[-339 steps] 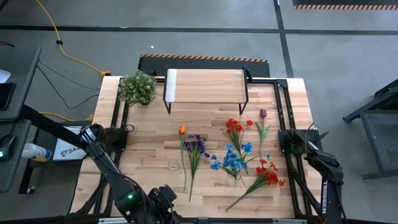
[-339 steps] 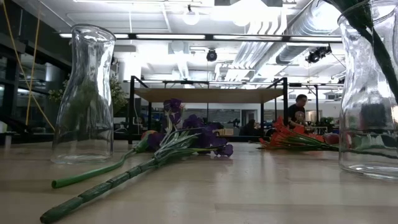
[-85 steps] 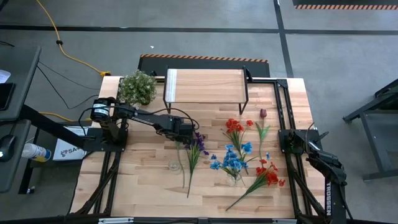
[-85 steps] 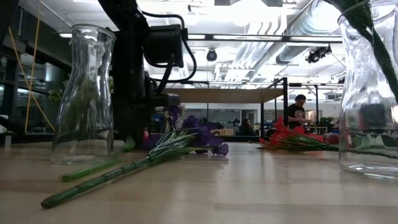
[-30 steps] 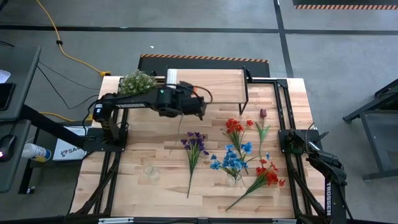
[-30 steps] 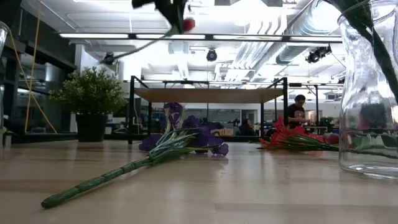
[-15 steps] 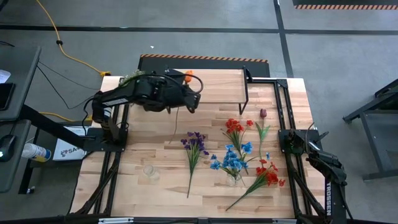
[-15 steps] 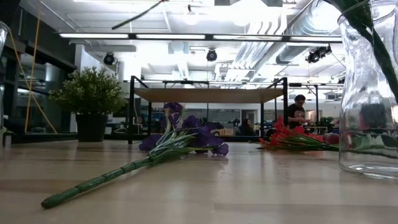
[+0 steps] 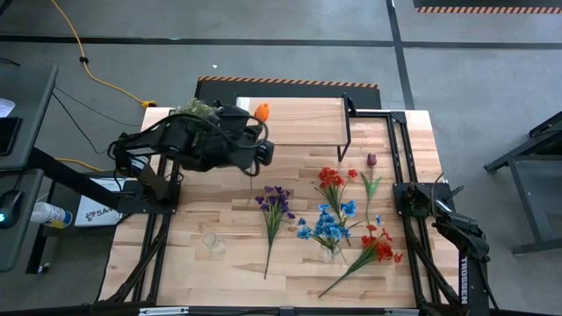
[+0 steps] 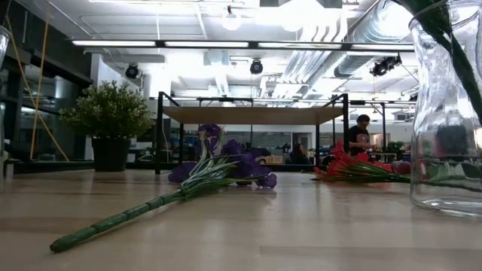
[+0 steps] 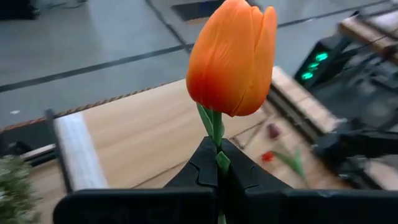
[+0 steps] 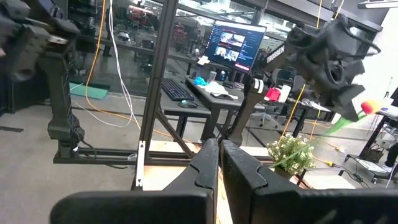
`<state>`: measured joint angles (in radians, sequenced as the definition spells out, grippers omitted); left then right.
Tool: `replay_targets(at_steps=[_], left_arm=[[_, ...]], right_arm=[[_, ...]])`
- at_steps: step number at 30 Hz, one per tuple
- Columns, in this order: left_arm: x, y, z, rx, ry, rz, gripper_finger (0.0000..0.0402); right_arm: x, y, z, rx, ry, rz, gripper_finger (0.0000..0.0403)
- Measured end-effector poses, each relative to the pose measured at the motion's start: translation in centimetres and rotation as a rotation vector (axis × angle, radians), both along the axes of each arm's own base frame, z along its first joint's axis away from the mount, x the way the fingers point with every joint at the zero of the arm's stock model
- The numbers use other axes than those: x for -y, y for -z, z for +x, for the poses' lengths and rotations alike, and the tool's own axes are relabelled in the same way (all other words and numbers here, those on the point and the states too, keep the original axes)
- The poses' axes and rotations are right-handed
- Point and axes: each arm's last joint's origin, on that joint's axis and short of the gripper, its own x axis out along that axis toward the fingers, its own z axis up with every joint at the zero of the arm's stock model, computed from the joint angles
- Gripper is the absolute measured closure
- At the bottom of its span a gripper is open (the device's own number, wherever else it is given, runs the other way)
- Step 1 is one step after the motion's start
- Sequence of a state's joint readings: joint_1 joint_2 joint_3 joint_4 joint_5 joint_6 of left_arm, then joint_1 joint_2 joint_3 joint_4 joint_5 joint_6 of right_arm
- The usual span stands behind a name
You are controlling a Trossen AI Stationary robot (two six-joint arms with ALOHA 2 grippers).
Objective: Pick and place flowers into a vace then onto a shelf
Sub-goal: Put the light orange flower into the right transparent vase
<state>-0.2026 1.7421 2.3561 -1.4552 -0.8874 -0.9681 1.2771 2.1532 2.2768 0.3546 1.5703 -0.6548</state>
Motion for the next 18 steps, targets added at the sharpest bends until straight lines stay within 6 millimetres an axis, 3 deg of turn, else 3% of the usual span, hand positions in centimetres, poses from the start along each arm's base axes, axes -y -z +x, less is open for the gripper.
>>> replay_targets(at_steps=[18], left_arm=[[6.1,-3.4,-0.5,0.256,0.253,0.080,0.0371]], right_arm=[[0.0,0.0,0.0,0.000,0.000,0.000,0.0391]])
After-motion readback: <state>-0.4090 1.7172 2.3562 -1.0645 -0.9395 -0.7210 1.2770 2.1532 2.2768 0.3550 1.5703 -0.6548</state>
